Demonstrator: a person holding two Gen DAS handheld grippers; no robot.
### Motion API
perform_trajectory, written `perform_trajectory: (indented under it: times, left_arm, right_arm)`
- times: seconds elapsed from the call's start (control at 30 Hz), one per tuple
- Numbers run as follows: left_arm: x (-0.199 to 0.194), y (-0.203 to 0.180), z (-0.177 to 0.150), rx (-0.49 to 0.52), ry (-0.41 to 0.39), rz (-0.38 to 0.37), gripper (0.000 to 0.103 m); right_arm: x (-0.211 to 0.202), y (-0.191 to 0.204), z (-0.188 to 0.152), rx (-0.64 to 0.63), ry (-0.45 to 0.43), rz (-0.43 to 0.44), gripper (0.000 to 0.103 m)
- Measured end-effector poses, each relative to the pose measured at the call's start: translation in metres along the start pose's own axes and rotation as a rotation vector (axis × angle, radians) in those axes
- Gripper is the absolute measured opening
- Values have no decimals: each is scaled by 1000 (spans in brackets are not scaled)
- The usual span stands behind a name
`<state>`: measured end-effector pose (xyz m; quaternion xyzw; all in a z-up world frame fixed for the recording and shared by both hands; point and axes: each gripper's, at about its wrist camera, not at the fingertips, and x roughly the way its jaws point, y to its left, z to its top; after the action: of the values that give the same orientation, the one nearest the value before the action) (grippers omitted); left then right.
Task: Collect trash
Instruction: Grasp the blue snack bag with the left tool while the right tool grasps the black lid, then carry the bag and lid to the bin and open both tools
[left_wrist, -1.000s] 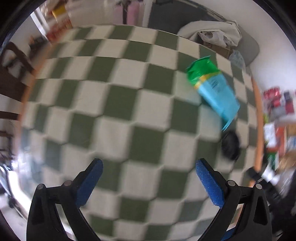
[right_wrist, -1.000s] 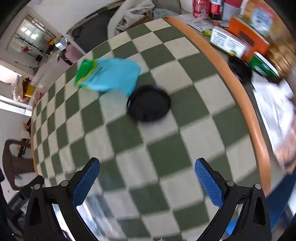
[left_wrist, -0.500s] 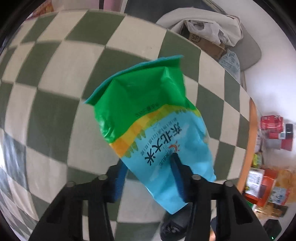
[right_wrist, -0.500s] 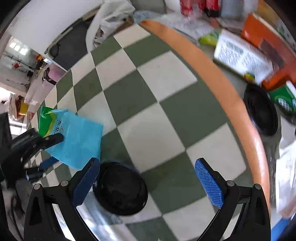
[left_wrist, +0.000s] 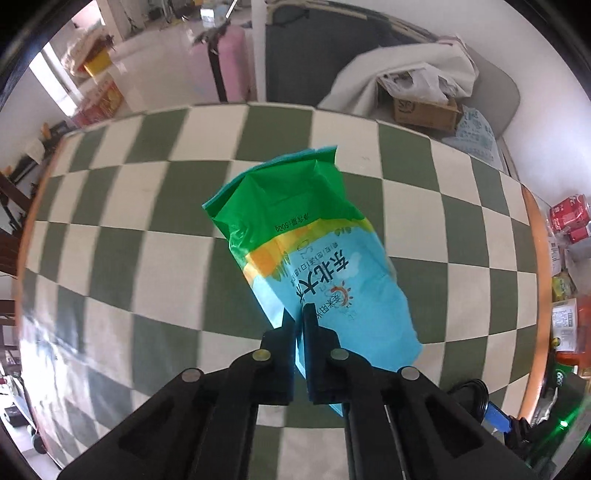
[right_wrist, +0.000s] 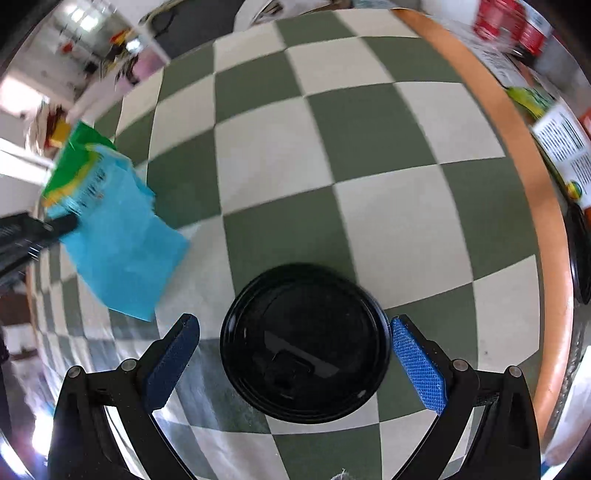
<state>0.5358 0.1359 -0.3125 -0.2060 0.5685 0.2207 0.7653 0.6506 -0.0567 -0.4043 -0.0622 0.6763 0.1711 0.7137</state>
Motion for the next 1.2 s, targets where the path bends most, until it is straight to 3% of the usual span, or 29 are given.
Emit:
perform_trajectory:
  times: [0.07,0.2,0.27,0.33,0.5,0.67,0.77,1.0,1.1,1.2]
  left_arm:
    - [-8,8,-3,-10,-30,12,0]
    - [-13,13,-3,-22,-52,23,0]
    - [-18,14,-4,-25,-66,27,0]
    - [-27,18,-10,-24,-83,28,0]
    - [-45,19,-21,-11,-121,19,0]
    - [-80,34,-53,16,-166,-6,0]
    - [-105,46,-79,34,-199,-25,0]
    - [-163,94,-160,65,-263,-80,0]
    - [-179,121,-201,75,-241,-127,0]
    - [-194,150,-249,83,-171,-207,0]
  right_arm:
    - [10,10,0,-37,26,-21,103]
    - [19,35,1,-121,-8,-135,103]
    - [17,39,0,-117,-41,-152,95]
    - [11,42,-2,-114,-69,-140,89]
    - [-13,46,-18,-96,-104,-88,88]
    - [-44,52,-45,-77,-144,-47,88]
    - [-66,53,-75,-74,-166,-17,88]
    - [-122,63,-180,-69,-243,41,88]
    - [-140,70,-229,-46,-273,62,88]
    - [-156,78,-289,-5,-281,73,88]
